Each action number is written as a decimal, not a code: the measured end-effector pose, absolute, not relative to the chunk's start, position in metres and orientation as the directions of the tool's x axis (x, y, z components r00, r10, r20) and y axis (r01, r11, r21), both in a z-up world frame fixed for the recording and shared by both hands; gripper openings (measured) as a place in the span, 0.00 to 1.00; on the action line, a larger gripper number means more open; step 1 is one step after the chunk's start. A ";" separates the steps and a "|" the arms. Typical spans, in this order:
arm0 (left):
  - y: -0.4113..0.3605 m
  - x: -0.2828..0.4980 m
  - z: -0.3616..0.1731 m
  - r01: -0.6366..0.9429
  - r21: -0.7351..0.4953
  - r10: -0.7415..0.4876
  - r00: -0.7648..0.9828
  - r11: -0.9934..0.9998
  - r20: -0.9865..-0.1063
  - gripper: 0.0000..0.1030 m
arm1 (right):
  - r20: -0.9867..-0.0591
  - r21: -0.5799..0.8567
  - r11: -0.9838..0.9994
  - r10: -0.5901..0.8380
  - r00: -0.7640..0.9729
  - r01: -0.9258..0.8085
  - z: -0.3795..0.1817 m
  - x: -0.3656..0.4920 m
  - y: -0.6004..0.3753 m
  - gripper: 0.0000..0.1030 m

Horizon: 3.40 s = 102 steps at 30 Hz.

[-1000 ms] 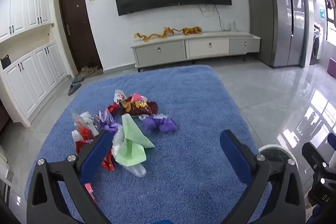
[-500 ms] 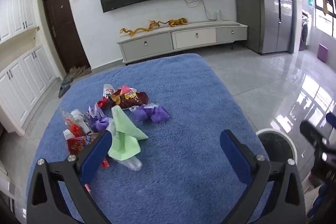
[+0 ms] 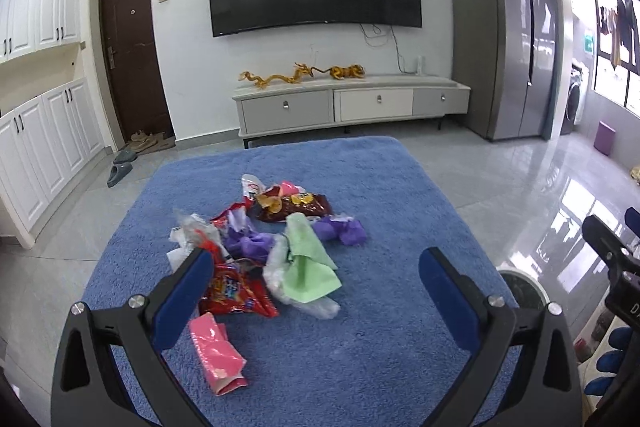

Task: Collect trash
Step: 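Move both tools toward the trash pile on the blue rug, then grasp the pink paper box with left tool while right tool grasps green tissue, then carry both items over the bin and open both tools to drop them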

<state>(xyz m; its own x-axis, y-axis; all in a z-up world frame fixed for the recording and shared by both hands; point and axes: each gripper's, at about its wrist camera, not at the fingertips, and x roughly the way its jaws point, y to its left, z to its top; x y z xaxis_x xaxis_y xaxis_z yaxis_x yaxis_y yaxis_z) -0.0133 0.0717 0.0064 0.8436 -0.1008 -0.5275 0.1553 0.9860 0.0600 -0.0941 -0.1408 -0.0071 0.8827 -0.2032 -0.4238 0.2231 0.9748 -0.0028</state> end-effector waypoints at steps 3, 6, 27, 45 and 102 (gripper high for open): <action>0.078 -0.015 0.006 0.167 0.051 -0.116 0.846 0.985 -0.521 1.00 | -0.415 -0.006 0.975 -0.205 0.887 0.222 -0.003 -0.094 -0.135 1.00; 0.083 -0.014 0.003 0.180 0.041 -0.132 0.841 0.983 -0.525 1.00 | -0.418 0.002 0.978 -0.190 0.888 0.210 0.000 -0.094 -0.129 1.00; 0.234 -0.005 -0.059 0.055 -0.104 -0.112 0.704 0.993 -0.701 0.96 | -0.552 0.050 0.996 0.090 0.829 -0.075 -0.027 -0.023 -0.072 0.99; 0.191 0.017 -0.105 0.135 -0.196 -0.238 0.560 0.971 -0.794 0.36 | -0.691 0.290 0.887 0.455 0.562 -0.360 -0.086 0.093 0.019 0.70; -0.219 0.074 -0.072 0.671 -0.235 -0.560 0.318 0.703 -0.765 0.56 | -0.735 0.423 0.811 0.046 0.676 0.405 -0.121 -0.057 -0.383 0.53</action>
